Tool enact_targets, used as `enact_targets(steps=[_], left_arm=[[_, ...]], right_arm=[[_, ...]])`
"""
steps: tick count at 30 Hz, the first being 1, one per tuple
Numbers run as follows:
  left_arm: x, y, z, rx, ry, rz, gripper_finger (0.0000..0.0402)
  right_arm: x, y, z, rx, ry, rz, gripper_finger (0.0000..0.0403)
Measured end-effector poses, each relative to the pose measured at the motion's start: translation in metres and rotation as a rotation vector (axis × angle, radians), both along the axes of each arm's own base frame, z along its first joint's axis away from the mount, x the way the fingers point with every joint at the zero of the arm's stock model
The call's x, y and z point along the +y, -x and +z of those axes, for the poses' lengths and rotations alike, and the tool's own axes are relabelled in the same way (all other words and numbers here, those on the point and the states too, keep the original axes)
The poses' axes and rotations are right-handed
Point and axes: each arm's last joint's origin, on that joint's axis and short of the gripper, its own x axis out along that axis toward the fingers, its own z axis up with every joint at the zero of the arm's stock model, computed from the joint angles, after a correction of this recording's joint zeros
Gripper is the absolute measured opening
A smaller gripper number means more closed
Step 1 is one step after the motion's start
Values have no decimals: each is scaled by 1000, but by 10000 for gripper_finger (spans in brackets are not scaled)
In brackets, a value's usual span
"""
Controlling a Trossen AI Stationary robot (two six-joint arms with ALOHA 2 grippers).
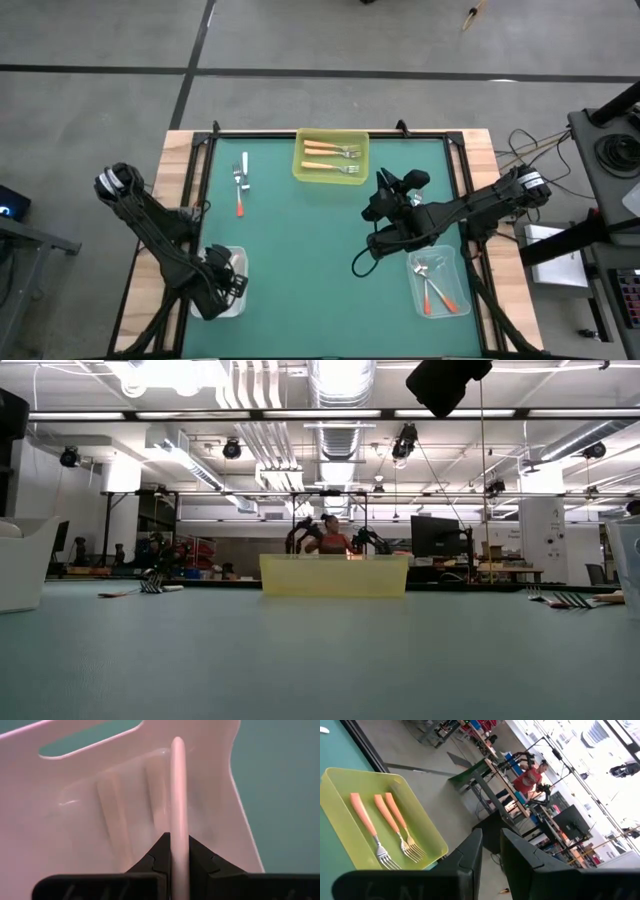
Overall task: Sort silverware by color (type)
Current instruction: Put the white fork into the white bin
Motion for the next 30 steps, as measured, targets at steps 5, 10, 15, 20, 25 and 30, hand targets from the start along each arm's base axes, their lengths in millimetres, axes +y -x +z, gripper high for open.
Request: enact_targets(steps=[5, 10, 15, 20, 25, 30], left_arm=[[-2, -1, -5, 37, 4, 2, 14], [-4, -2, -9, 42, 2, 5, 22], [-4, -2, -7, 37, 9, 5, 25], [-4, -2, -7, 36, 10, 7, 24], [-4, -2, -7, 36, 9, 7, 25], [-4, -2, -7, 38, 7, 7, 25]], right_arm=[[0, 0, 0, 2, 1, 0, 59], [0, 0, 0, 2, 1, 0, 59], [0, 0, 0, 2, 1, 0, 59], [0, 0, 0, 2, 1, 0, 59], [0, 0, 0, 4, 1, 1, 59], [0, 0, 0, 6, 2, 1, 59]])
